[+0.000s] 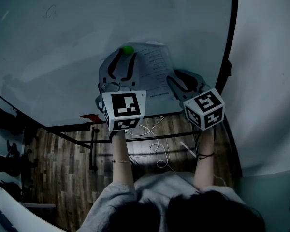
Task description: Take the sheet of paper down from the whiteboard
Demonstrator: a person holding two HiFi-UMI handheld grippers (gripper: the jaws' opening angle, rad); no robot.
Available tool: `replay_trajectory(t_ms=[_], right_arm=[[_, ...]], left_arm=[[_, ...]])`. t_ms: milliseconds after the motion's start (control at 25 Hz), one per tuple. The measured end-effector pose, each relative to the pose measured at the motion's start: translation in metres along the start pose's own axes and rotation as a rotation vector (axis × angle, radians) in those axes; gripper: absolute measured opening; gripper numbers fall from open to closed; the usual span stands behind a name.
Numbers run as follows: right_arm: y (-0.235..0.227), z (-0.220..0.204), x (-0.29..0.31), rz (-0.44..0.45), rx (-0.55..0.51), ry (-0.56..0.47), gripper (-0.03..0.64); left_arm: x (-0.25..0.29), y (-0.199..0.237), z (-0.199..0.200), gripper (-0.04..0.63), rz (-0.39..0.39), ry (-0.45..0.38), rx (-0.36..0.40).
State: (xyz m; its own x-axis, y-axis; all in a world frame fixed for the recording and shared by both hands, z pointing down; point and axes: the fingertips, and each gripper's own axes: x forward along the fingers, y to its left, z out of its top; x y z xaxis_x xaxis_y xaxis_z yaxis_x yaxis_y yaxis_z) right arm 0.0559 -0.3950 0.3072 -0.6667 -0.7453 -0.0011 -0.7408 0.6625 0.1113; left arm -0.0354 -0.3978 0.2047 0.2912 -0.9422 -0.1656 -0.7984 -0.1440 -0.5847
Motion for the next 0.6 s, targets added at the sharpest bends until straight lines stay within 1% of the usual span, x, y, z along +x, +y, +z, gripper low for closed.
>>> replay_trajectory(t_ms=[240,400,440,520,600], right_arm=[[0.0006,-0.0014,0.0042,0.006,0.000,0.016,0.095],[0.0024,-0.0014,0.0080,0.016,-0.002,0.021,0.093],[0.0035,-0.0018,0.0088,0.018,-0.001,0.023,0.080],[0.0043,-0.0012,0.0095,0.014,-0.006,0.024,0.035],[0.0044,0.0008,0.0096,0.010,-0.013,0.023,0.014]], left_arm=[[0.0048,-0.0001,0.0015,0.124,0.013,0.016,0.029],[0.0059,-0.0007,0.0010,0.124,0.022,0.012,0.050],[0.0055,-0.0006,0.0008,0.124,0.023,0.011,0.054],[0.0047,0.0013,0.0015,0.124,0.030,0.008,0.060],[0.0046,0.0029,0.0028,0.124,0.034,0.007,0.067]])
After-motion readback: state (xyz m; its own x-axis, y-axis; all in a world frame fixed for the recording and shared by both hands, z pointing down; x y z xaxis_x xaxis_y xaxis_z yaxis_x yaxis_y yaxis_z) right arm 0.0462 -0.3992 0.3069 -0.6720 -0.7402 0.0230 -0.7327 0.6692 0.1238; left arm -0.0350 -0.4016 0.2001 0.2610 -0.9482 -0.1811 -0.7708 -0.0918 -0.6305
